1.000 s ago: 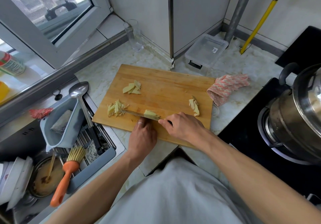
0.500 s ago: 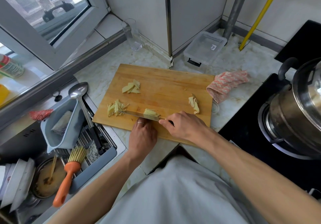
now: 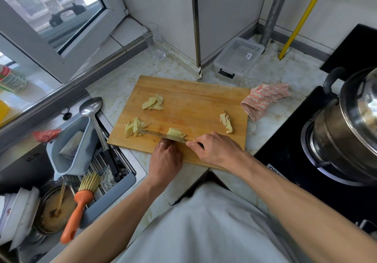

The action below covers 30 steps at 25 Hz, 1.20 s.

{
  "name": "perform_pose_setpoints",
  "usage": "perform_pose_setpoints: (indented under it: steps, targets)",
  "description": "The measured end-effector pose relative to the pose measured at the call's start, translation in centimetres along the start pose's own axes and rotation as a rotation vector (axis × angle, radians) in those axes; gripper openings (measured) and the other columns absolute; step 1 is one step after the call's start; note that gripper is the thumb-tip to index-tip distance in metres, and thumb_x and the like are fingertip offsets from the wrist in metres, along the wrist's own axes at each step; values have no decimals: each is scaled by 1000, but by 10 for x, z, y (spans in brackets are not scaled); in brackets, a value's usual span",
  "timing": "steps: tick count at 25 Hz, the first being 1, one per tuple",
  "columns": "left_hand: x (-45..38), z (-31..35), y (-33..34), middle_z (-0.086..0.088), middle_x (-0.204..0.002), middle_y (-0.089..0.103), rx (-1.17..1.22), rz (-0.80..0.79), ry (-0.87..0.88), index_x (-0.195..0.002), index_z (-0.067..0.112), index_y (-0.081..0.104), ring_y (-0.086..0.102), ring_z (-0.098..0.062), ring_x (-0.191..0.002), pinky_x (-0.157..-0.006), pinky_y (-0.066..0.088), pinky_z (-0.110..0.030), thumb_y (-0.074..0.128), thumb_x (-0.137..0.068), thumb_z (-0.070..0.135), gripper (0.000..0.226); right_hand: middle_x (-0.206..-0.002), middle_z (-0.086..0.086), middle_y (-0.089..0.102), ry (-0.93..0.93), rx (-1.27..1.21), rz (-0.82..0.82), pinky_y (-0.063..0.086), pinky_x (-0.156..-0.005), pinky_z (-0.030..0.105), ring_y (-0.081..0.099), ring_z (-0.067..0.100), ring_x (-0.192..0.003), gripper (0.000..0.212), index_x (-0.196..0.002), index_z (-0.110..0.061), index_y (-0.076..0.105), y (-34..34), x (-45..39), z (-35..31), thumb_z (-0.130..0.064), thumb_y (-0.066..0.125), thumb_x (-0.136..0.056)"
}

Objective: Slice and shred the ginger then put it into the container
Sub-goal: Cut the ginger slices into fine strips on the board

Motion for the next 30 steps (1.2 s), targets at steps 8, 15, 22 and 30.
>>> perform_pose_setpoints:
  steps: [8, 15, 22, 30]
  targets:
    - [-1, 0, -2, -17, -104, 66, 22, -11, -4, -110, 5, 69, 58, -34, -98, -83, 52, -40, 36, -84, 25, 47, -68, 1, 53, -7, 61, -20, 40, -60, 35, 54, 29, -66, 50, -82, -19, 52, -1, -5, -5, -59, 30, -104]
    - [1, 1, -5, -19, -104, 65, 22, -2, -9, -105, 5, 70, 60, -36, -89, -77, 52, -38, 39, -83, 25, 43, -72, 4, 61, -5, 16, -12, 43, -57, 36, 61, 32, -69, 57, -86, -16, 62, 0, -3, -2, -60, 29, -103]
    - [4, 0, -3, -17, -104, 63, 39, -7, 21, -108, 1, 68, 60, -33, -95, -81, 54, -39, 40, -86, 20, 41, -65, 0, 53, 30, -27, -15, 46, -57, 38, 56, 31, -64, 53, -70, -23, 49, 2, 0, -1, -61, 31, -102]
    - [2, 1, -7, -15, -109, 62, 39, -7, 60, -115, 1, 67, 59, -31, -98, -84, 54, -39, 42, -88, 19, 41, -64, -2, 50, 33, 0, -21, 38, -55, 35, 52, 28, -61, 53, -68, -23, 46, -5, -4, -3, -60, 32, -102]
Point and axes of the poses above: each hand's wrist, its own x-axis away from the middle knuckle, its own y-axis out of the palm, z = x × y, the point moved 4 cm from there along -x, towards the middle knuckle
